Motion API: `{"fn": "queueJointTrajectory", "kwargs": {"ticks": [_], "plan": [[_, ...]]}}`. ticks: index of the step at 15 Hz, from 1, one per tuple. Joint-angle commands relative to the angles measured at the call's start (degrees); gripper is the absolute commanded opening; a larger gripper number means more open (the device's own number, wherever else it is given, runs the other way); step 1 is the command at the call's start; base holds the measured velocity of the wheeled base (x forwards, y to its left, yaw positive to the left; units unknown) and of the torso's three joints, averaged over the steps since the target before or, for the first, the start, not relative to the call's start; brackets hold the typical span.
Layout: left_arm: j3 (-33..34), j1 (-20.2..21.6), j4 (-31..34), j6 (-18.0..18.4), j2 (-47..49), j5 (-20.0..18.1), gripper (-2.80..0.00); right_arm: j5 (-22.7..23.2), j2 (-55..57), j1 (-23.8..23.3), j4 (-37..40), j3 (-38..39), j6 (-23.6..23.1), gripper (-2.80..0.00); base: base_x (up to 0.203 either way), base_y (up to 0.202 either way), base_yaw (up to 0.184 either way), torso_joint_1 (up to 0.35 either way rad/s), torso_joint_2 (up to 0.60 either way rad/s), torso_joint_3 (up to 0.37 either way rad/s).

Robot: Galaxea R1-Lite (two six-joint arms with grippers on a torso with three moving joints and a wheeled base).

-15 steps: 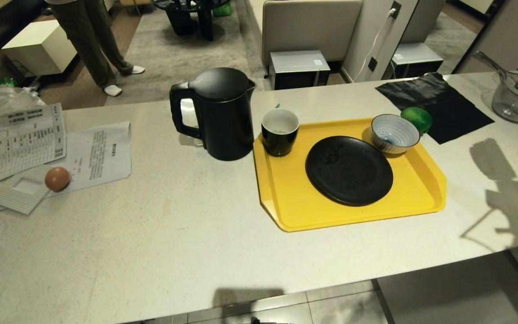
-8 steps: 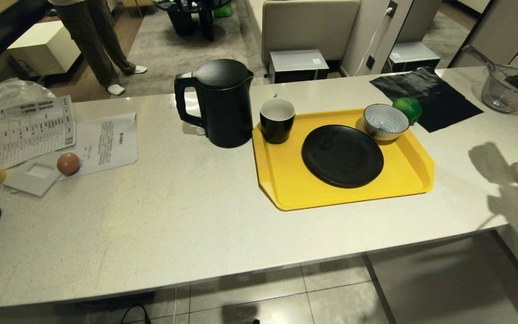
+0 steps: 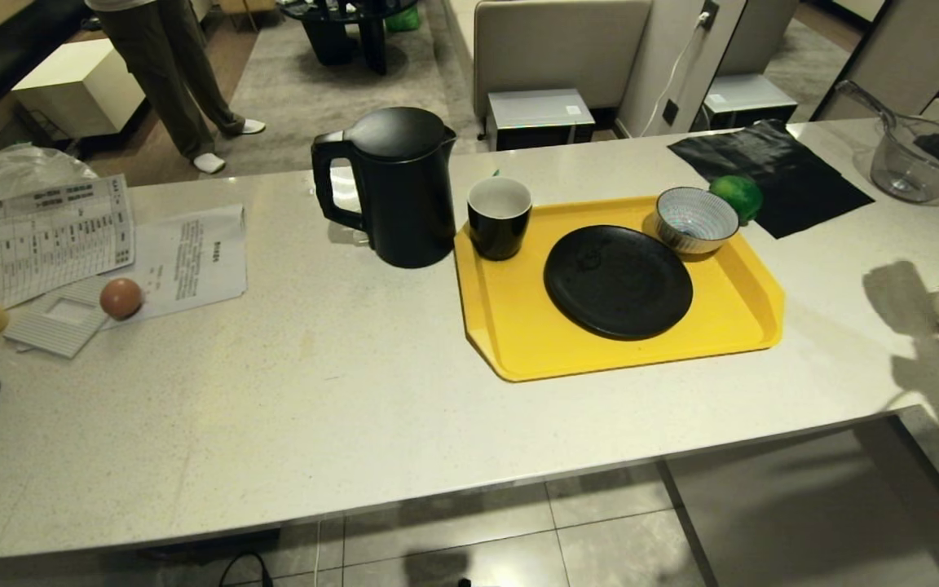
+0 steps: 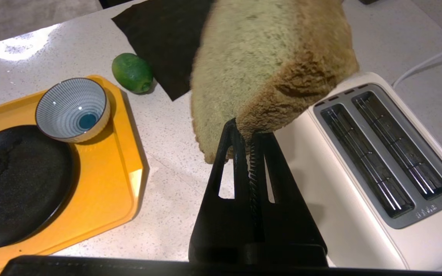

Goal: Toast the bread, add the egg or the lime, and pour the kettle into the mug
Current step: Put the bread slices in the toaster

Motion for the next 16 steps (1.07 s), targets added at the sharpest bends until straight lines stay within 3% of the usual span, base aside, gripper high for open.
{"fn": "queueJointTrajectory", "kwargs": {"ticks": [1, 6, 9, 16], "plan": [[0.00, 0.02, 0.02, 0.03, 0.05, 0.01, -2.80, 0.19, 0.17, 0.02, -0.10, -0.11, -0.01, -2.80, 0.000, 0.000, 0.000, 0.000, 0.00, 0.000], [0.00, 0.02, 0.02, 0.03, 0.05, 0.01, -2.80, -0.08, 0.61, -0.14, -0.81, -0.48, -2.69, -2.80, 0.000, 0.000, 0.000, 0.000, 0.00, 0.000], [0.00, 0.02, 0.02, 0.03, 0.05, 0.01, -2.80, -0.33, 1.23, -0.16, -5.85, 0.57, -2.61, -2.80, 0.000, 0.000, 0.000, 0.000, 0.00, 0.000], [0.00, 0.02, 0.02, 0.03, 0.05, 0.01, -2.80, -0.25, 1.23, -1.21, -6.08, 1.22, -2.65, -2.80, 0.000, 0.000, 0.000, 0.000, 0.00, 0.000]]}}
